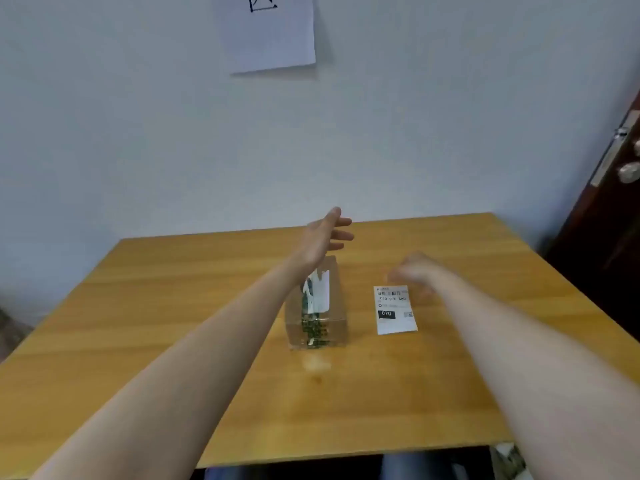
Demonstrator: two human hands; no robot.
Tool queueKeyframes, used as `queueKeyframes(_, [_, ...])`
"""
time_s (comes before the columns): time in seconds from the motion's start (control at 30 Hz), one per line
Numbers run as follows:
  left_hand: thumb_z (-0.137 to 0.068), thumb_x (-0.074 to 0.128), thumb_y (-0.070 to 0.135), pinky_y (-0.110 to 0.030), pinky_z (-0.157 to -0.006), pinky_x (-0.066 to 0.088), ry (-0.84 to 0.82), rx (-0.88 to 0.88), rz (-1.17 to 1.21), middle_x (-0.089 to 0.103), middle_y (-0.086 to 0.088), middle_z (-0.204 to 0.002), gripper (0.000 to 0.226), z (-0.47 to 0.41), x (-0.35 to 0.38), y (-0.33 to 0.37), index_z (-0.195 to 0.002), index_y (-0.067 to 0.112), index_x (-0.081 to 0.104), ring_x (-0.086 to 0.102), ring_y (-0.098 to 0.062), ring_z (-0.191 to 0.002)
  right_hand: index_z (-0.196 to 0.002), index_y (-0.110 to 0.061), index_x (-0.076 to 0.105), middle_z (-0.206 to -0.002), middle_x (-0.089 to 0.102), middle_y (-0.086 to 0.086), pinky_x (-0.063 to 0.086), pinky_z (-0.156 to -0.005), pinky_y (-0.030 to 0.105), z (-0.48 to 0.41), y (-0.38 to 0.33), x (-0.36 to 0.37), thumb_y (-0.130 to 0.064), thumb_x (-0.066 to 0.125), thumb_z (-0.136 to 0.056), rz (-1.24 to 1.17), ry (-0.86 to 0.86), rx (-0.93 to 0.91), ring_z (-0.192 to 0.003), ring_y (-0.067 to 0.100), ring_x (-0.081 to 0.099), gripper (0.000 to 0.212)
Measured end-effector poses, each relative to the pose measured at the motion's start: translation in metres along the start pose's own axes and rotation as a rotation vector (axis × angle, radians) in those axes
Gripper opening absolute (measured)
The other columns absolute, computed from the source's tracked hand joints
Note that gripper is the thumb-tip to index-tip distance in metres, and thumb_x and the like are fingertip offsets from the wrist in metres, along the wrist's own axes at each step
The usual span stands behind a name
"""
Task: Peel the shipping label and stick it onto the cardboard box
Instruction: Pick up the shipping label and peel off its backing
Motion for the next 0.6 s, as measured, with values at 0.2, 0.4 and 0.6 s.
queueKeyframes(0.2, [-0.113,0.026,0.049,-0.011,-0.076,0.044,-0.043,-0.005,-0.028,0.075,-0.010,-0.124,0.060,-0.015,0.020,-0.013,-0.139,0.012,0.064,0.067,-0.021,-0.109,-0.142,-0.009,0.059,-0.138,0.062,0.012,0.049,-0.083,0.041,-0.027,0.029,0.015,-0.032,0.083,-0.087,0.153,-0.021,0.102,-0.113,0.032,0.059,0.064])
queueKeyframes(0.4, [-0.113,0.031,0.047,-0.015,-0.083,0.046,-0.071,-0.016,-0.024,0.077,-0.014,-0.118,0.058,-0.036,0.028,-0.034,-0.133,0.008,0.069,0.067,-0.024,-0.110,-0.117,-0.012,0.070,-0.118,0.070,0.009,0.059,-0.083,0.043,-0.052,0.042,0.018,-0.033,0.084,-0.083,0.237,0.050,0.136,-0.105,0.034,0.067,0.043])
queueKeyframes(0.6, [-0.114,0.029,0.044,0.001,-0.058,0.043,-0.038,-0.007,-0.054,0.077,-0.011,-0.120,0.057,-0.041,0.024,-0.036,-0.133,0.007,0.068,0.066,-0.006,-0.096,-0.104,-0.008,0.069,-0.092,0.064,0.007,0.055,-0.071,0.038,-0.056,0.039,0.020,-0.023,0.077,-0.082,0.203,0.040,0.140,-0.090,0.031,0.064,0.028])
Point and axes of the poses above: each hand's wrist, its own z-axis away from the middle knuckle, its own x-axis out of the palm, y = z × x, the point moved 3 cm from there along -z, towards the middle knuckle
